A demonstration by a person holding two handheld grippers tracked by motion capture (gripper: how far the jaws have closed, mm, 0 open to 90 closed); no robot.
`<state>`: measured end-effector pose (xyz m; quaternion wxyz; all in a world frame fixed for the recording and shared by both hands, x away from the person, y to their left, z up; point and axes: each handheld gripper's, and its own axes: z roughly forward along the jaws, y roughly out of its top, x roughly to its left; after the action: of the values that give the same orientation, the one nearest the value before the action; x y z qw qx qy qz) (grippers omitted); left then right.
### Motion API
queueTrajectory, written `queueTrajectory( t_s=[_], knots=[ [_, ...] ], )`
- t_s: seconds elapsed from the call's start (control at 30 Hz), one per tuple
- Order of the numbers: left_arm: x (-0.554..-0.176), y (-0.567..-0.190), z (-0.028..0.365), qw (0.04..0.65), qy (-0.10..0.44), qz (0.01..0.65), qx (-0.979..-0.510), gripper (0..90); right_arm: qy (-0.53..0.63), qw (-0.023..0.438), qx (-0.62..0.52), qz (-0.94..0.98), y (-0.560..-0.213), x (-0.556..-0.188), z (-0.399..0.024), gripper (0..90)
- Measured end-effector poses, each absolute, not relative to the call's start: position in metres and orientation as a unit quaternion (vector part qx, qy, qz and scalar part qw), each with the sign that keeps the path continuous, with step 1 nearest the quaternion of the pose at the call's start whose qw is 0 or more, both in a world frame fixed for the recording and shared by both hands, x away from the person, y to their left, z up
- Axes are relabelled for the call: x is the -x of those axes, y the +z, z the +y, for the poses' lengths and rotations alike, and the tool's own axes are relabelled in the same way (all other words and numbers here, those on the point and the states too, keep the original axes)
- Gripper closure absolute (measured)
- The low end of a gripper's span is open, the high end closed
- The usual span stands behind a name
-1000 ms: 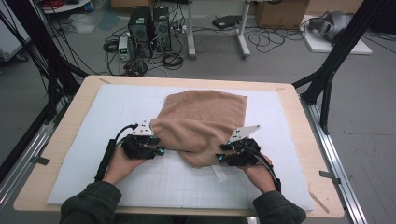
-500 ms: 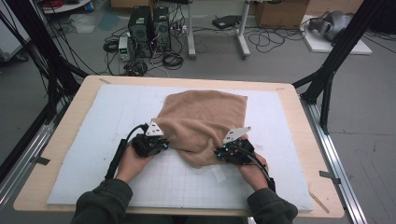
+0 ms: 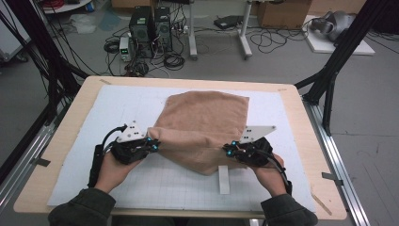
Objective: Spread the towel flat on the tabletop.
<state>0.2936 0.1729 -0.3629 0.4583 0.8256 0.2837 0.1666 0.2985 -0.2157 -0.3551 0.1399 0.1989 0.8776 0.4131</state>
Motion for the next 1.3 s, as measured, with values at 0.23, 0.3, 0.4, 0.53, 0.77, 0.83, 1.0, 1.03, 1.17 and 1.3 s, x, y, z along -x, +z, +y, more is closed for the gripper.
queueTrajectory(
  t_s=[0.23, 0.3, 0.4, 0.53, 0.77, 0.83, 1.0, 1.03, 1.17, 1.3],
  knots=[
    [-0.319, -0.371, 0.165, 0.433, 0.173, 0.302, -0.831, 85.2, 0.396, 0.14, -0.221, 0.88, -0.352, -0.318, -0.222, 84.9],
    [-0.333, -0.381, 0.16, 0.419, 0.173, 0.315, -0.834, 85.2, 0.384, 0.133, -0.234, 0.883, -0.366, -0.333, -0.219, 84.8],
    [-0.36, -0.401, 0.154, 0.414, 0.162, 0.348, -0.826, 85.2, 0.373, 0.121, -0.256, 0.883, -0.381, -0.351, -0.217, 84.7],
    [-0.381, -0.421, 0.149, 0.395, 0.155, 0.372, -0.826, 85.2, 0.358, 0.107, -0.279, 0.884, -0.4, -0.37, -0.215, 84.5],
    [-0.386, -0.422, 0.154, 0.405, 0.147, 0.391, -0.814, 76.7, 0.356, 0.093, -0.291, 0.883, -0.408, -0.378, -0.212, 77.6],
    [-0.38, -0.413, 0.16, 0.411, 0.151, 0.386, -0.812, 71.3, 0.369, 0.092, -0.293, 0.877, -0.402, -0.373, -0.217, 74.4],
    [-0.357, -0.39, 0.182, 0.43, 0.162, 0.367, -0.809, 64.6, 0.392, 0.107, -0.281, 0.87, -0.388, -0.354, -0.227, 68.6],
    [-0.352, -0.388, 0.185, 0.435, 0.16, 0.363, -0.808, 64.0, 0.395, 0.11, -0.277, 0.869, -0.386, -0.35, -0.229, 67.7],
    [-0.339, -0.387, 0.185, 0.428, 0.156, 0.341, -0.822, 62.3, 0.397, 0.117, -0.27, 0.869, -0.384, -0.341, -0.237, 66.3],
    [-0.339, -0.398, 0.174, 0.431, 0.14, 0.328, -0.829, 60.3, 0.381, 0.094, -0.273, 0.878, -0.397, -0.343, -0.239, 62.3]
  ],
)
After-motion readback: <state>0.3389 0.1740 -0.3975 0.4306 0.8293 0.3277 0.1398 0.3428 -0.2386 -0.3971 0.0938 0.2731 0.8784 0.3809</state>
